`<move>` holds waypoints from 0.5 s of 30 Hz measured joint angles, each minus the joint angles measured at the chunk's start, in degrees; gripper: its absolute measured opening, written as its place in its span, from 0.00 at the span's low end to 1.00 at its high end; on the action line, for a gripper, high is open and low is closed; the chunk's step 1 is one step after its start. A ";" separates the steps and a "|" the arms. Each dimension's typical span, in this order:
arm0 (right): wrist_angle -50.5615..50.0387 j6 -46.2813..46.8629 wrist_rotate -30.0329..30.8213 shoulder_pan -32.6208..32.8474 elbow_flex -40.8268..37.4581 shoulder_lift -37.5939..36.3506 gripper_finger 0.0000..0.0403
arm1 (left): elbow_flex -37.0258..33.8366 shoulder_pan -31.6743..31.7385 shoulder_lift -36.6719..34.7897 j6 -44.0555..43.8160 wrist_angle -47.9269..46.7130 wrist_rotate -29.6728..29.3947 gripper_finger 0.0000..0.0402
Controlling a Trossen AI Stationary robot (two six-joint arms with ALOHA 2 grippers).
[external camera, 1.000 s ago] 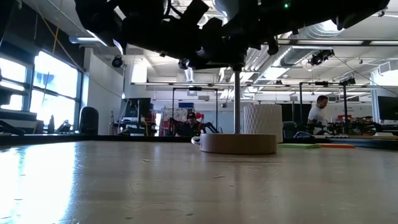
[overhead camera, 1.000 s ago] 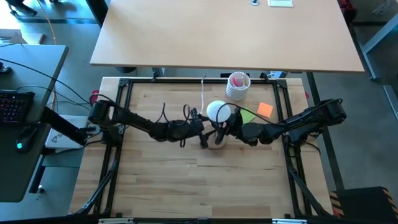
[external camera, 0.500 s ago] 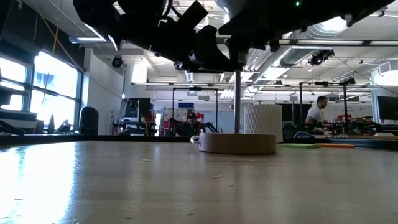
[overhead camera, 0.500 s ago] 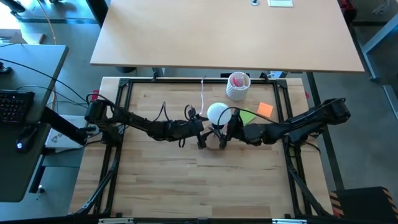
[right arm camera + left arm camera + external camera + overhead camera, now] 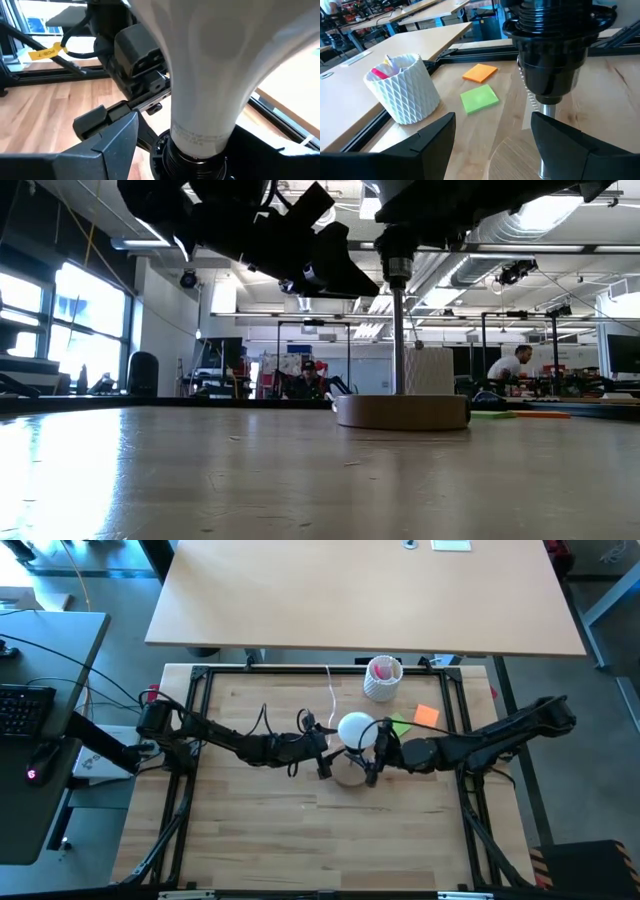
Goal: Screw lightbulb
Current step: Insert the white lightbulb into the brown lamp
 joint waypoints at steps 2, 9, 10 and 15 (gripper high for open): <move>-0.62 -1.16 -0.17 0.01 0.06 -0.04 0.66 | 0.00 0.00 0.04 0.00 -0.04 0.00 0.63; -1.31 -5.05 -0.17 -0.01 0.09 -0.07 0.66 | 0.00 0.00 0.04 0.00 -0.49 0.09 0.63; -1.35 -5.37 -0.16 -0.01 0.12 -0.07 0.66 | 0.00 0.00 0.04 0.00 -0.72 0.10 0.63; -2.00 -5.44 -0.15 -0.01 0.16 -0.11 0.66 | 0.00 -0.02 0.04 -0.02 -2.48 0.15 0.63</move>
